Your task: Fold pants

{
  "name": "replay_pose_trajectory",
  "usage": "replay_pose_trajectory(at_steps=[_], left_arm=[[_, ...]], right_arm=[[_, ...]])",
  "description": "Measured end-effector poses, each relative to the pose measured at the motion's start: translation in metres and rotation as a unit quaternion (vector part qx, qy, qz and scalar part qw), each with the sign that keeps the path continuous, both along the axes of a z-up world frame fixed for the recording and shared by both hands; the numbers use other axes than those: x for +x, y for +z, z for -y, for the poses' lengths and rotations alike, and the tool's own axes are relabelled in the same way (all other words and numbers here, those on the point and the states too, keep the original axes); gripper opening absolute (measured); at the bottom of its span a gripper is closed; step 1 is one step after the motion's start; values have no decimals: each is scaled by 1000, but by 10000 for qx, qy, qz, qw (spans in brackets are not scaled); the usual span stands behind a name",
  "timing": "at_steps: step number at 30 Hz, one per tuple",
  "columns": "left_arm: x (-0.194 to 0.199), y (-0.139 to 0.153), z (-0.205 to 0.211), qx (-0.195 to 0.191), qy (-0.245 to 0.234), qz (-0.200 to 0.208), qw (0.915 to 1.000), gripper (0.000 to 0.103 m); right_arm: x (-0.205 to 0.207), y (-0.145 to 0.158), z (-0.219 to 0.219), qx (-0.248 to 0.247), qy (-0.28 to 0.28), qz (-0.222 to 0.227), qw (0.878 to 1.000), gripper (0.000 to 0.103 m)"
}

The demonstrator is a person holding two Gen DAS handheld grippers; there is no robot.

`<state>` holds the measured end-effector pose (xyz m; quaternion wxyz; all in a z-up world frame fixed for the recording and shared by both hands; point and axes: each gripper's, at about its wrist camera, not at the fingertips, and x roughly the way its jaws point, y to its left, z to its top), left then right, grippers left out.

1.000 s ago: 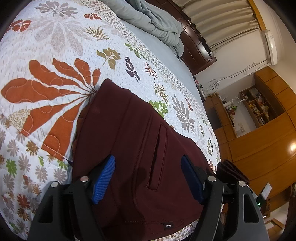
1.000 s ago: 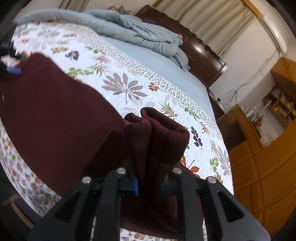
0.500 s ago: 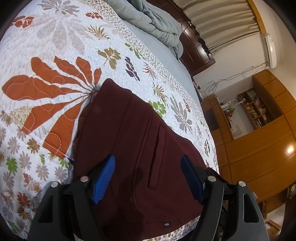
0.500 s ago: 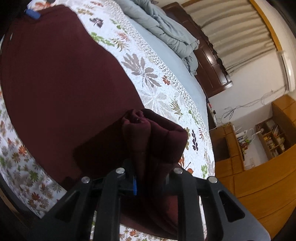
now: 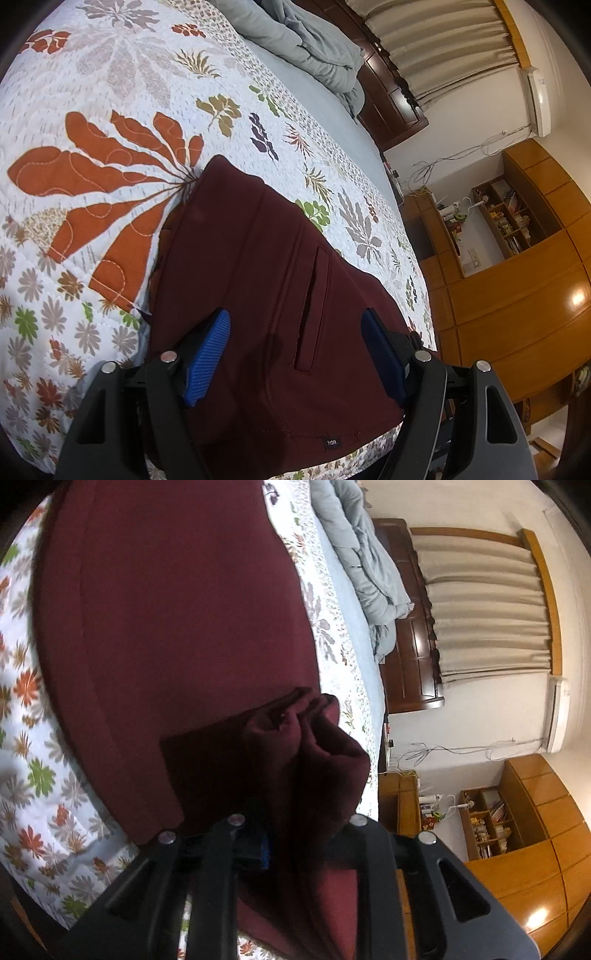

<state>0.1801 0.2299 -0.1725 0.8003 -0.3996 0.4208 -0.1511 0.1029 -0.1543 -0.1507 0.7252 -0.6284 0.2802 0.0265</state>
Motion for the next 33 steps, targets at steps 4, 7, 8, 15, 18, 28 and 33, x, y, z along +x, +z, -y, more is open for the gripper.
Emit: replay_pose_trajectory(at_steps=[4, 7, 8, 15, 18, 28, 33], left_arm=[[1, 1, 1, 64, -11, 1, 10000, 74], [-3, 10, 2, 277, 13, 66, 9996, 74], [-6, 17, 6, 555, 47, 125, 9984, 74], [-33, 86, 93, 1521, -99, 1018, 9831, 74], [-32, 103, 170, 1191, -830, 1356, 9801, 75], [-24, 86, 377, 769, -2720, 1669, 9446, 75], [-9, 37, 375, 898, -2679, 927, 9547, 74]], right_arm=[[0, 7, 0, 146, -44, -195, 9997, 34], [-16, 29, 3, 491, 1, -316, 9983, 64], [-23, 37, 5, 602, -6, -383, 9975, 64], [-15, 128, 101, 3194, -1261, -1147, 9321, 64], [23, 142, 196, 4542, -2323, -1175, 8520, 45], [60, 82, 288, 5939, -3027, -2401, 7057, 33], [81, 106, 299, 6566, -2732, -2372, 6617, 35]])
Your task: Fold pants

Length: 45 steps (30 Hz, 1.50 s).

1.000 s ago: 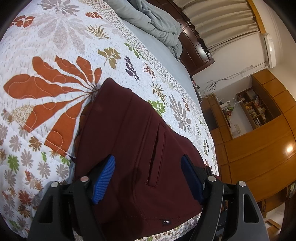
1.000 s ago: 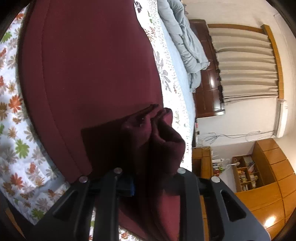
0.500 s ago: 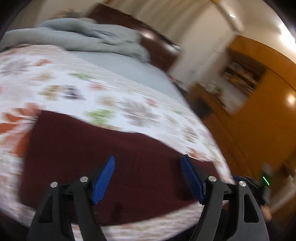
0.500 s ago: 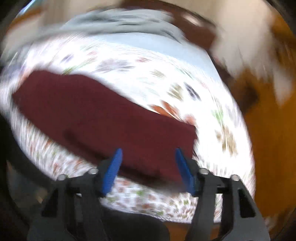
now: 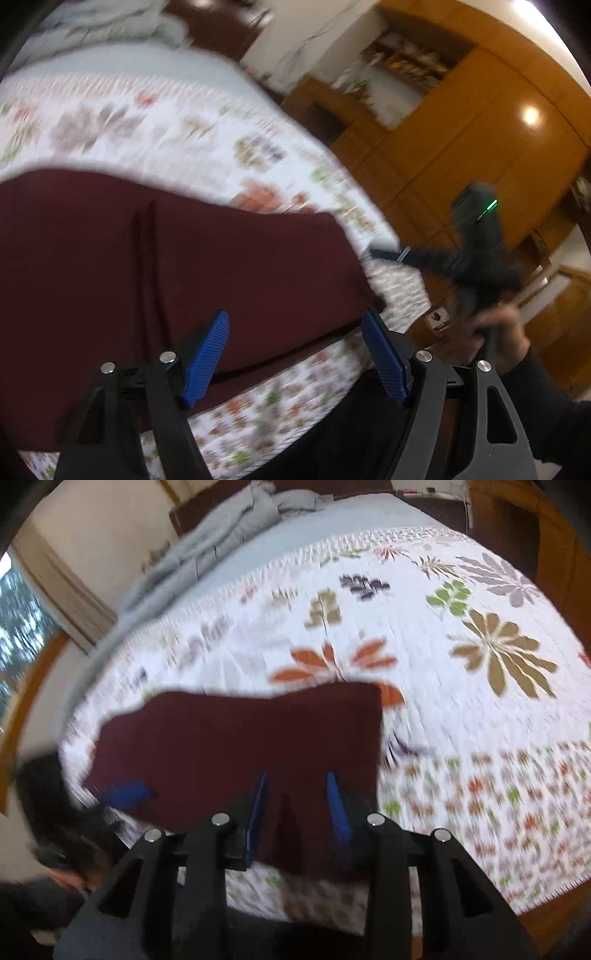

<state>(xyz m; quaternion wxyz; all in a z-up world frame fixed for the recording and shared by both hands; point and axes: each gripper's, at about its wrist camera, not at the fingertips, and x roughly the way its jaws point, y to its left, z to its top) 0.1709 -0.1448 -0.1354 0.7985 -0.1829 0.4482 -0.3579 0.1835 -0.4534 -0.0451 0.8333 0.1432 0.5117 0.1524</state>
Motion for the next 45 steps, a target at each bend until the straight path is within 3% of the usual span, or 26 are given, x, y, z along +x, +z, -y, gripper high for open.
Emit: replay_pose_trajectory(at_steps=[4, 5, 6, 7, 8, 9, 11, 13, 16, 20, 22, 25, 26, 28, 31, 32, 34, 35, 38, 41, 45], left_arm=[[1, -18, -12, -155, 46, -47, 9999, 73], [-1, -18, -10, -96, 26, 40, 9999, 73], [-3, -18, -10, -66, 9, 100, 9999, 73], [-5, -19, -11, -62, 1, 147, 9999, 73], [-6, -19, -13, -98, -3, 170, 9998, 73], [-7, -20, -14, -142, -11, 174, 9997, 73], [-8, -20, -17, -239, -8, 168, 9996, 73], [-8, -22, -19, -331, 4, 150, 9993, 73], [-6, -24, -23, -478, 17, 99, 9988, 73], [-5, -27, -30, -662, 87, 27, 9978, 74], [-6, -20, -34, -669, 172, -126, 9975, 74], [-15, 2, -57, -656, 493, -413, 9958, 75], [-24, 12, -77, -837, 728, -431, 9929, 78], [-42, 22, -124, -1289, 1373, -533, 9807, 84], [-64, 19, -188, -1520, 2404, -758, 9557, 85], [-72, 12, -216, -1487, 2944, -934, 9394, 85], [-78, -2, -254, -1581, 3613, -1220, 9108, 85], [-83, -9, -274, -1740, 3911, -1333, 8939, 85], [-94, -23, -313, -1964, 4519, -1455, 8579, 85], [-97, -38, -335, -2183, 4802, -1690, 8326, 85], [-92, -59, -349, -2248, 4921, -1949, 8181, 85]], right_arm=[[46, -15, 6, 725, 40, -205, 9971, 33], [57, -25, 9, 787, -2, -381, 9962, 28], [64, -34, 12, 753, -87, -545, 9956, 13], [71, -40, 14, 604, -198, -698, 9955, 6], [73, -36, 12, 499, -212, -692, 9961, 9], [73, -27, 7, 462, -161, -608, 9970, 22], [70, -4, -22, 458, 148, -333, 9983, 30], [72, 4, -61, 575, 586, -307, 9961, 30], [79, -10, -116, 623, 1114, -526, 9904, 30], [97, -47, -167, 89, 1468, -932, 9847, 29], [101, -40, -173, -9, 1463, -980, 9844, 30], [100, -1, -189, -118, 1663, -743, 9832, 31], [100, 13, -198, -175, 1780, -657, 9817, 36], [102, 36, -219, -203, 2035, -560, 9773, 48], [112, 54, -255, -191, 2524, -589, 9656, 62], [115, 55, -269, -200, 2739, -635, 9595, 67], [122, 57, -303, -240, 3113, -743, 9471, 74], [128, 57, -329, -275, 3413, -881, 9354, 76], [136, 53, -395, -595, 4097, -1082, 9038, 79], [139, 52, -452, -880, 4644, -1154, 8736, 81], [145, 44, -506, -973, 5069, -1272, 8470, 83]])
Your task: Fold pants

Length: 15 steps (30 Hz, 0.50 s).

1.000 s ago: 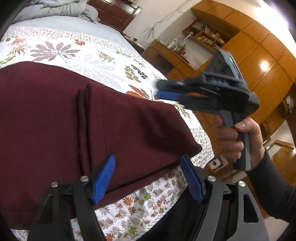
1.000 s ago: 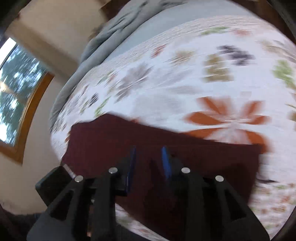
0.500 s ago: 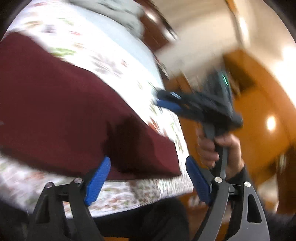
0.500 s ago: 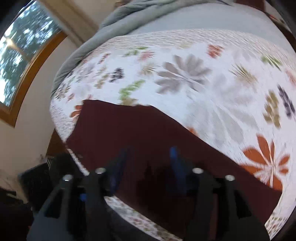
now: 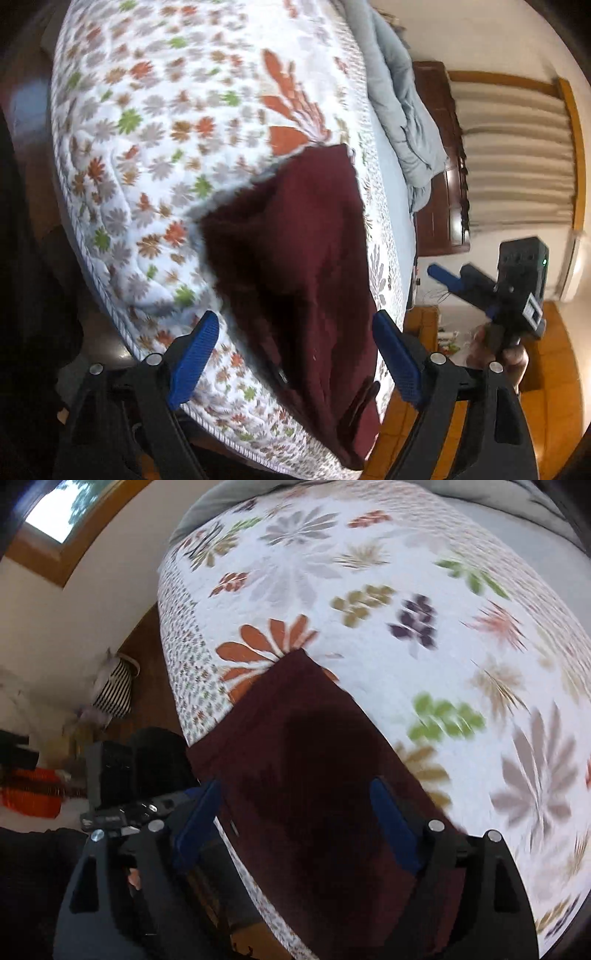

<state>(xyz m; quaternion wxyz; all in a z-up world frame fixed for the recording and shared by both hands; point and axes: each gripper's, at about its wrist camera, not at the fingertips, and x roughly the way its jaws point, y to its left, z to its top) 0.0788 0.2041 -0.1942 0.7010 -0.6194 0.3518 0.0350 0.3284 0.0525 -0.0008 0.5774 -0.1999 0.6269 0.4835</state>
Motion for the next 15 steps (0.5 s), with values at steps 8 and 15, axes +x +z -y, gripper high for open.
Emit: replay_pose_trajectory(at_steps=[8, 15], left_arm=[[6, -26, -26, -587, 192, -79, 9981, 85], [22, -30, -25, -669, 182, -77, 9976, 87]], right_arm=[[19, -38, -61, -318, 494, -340, 9977, 84], [25, -64, -89, -413, 714, -430, 9957, 84]])
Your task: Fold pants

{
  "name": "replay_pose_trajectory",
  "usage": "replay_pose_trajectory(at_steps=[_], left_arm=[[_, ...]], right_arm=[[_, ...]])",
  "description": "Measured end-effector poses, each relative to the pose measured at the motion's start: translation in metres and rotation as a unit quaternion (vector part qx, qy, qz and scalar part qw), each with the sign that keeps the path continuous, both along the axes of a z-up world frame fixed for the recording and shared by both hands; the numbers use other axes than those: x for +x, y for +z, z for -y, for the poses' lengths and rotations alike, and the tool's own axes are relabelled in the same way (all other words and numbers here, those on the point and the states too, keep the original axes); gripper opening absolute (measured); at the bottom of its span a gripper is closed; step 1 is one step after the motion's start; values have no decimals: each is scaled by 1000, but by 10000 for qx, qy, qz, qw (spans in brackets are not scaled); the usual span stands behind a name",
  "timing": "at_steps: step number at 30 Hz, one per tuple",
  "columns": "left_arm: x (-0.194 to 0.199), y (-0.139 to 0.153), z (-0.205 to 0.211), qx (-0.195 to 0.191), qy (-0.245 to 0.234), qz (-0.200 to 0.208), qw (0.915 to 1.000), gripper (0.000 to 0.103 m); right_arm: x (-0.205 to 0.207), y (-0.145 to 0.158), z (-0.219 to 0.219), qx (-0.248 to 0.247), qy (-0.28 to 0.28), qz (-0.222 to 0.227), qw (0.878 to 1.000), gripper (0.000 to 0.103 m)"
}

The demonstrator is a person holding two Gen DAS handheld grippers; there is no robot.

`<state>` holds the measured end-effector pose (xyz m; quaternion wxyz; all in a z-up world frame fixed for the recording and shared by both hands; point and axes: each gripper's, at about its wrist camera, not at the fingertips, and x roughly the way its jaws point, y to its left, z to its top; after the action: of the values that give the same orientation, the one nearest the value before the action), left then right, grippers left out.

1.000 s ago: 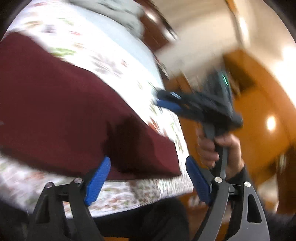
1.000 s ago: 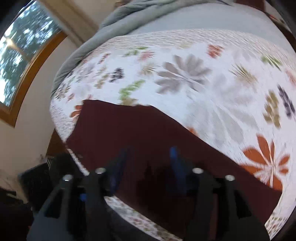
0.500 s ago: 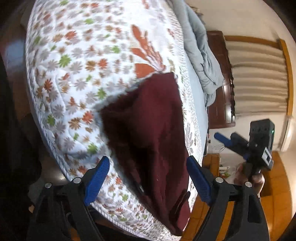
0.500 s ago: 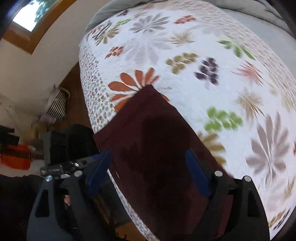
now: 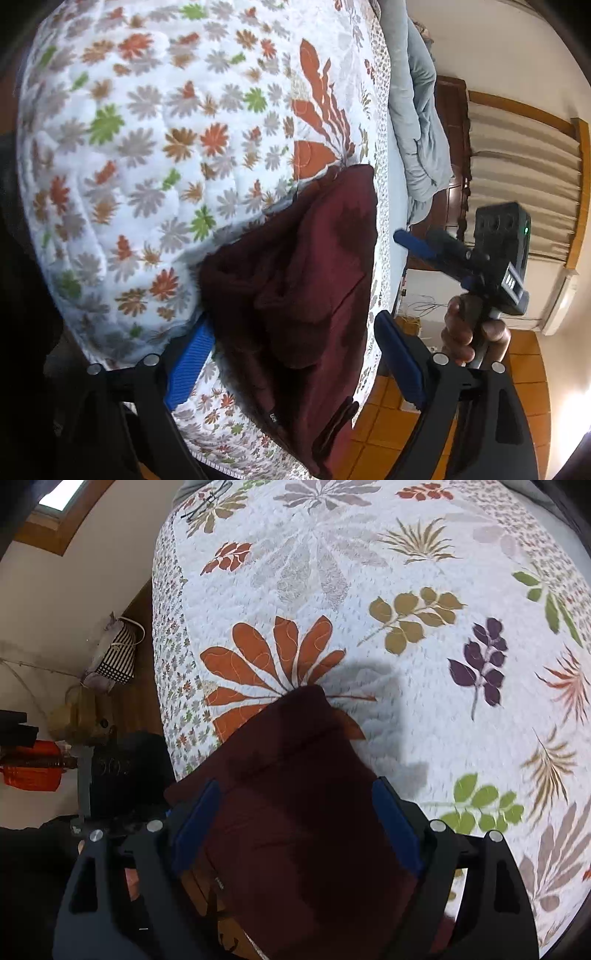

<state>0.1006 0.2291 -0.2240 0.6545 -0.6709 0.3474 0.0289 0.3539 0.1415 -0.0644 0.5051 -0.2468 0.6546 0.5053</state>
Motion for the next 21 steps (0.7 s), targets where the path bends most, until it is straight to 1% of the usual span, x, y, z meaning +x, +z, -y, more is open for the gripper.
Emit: replay_pose_trajectory(at_steps=[3, 6, 10, 13, 15, 19, 21], left_arm=[[-3, 0, 0, -96, 49, -7, 9999, 87], [-8, -3, 3, -147, 80, 61, 9998, 86], [-19, -7, 0, -354, 245, 124, 9990, 86], [-21, -4, 3, -245, 238, 128, 9993, 87], [-26, -1, 7, -92, 148, 137, 9998, 87], [-24, 2, 11, -36, 89, 107, 9999, 85], [-24, 3, 12, 39, 9, -37, 10000, 75]], right_arm=[[-2, -5, -9, 6, 150, -82, 9999, 84], [-3, -13, -16, -110, 371, -192, 9991, 84], [0, -24, -27, -230, 581, -249, 9977, 84], [-1, -32, -39, -293, 772, -306, 9961, 84], [-4, -41, -46, -409, 947, -353, 9940, 85], [-7, -62, -57, -669, 1137, -497, 9900, 87], [-9, -71, -61, -732, 1208, -550, 9884, 91]])
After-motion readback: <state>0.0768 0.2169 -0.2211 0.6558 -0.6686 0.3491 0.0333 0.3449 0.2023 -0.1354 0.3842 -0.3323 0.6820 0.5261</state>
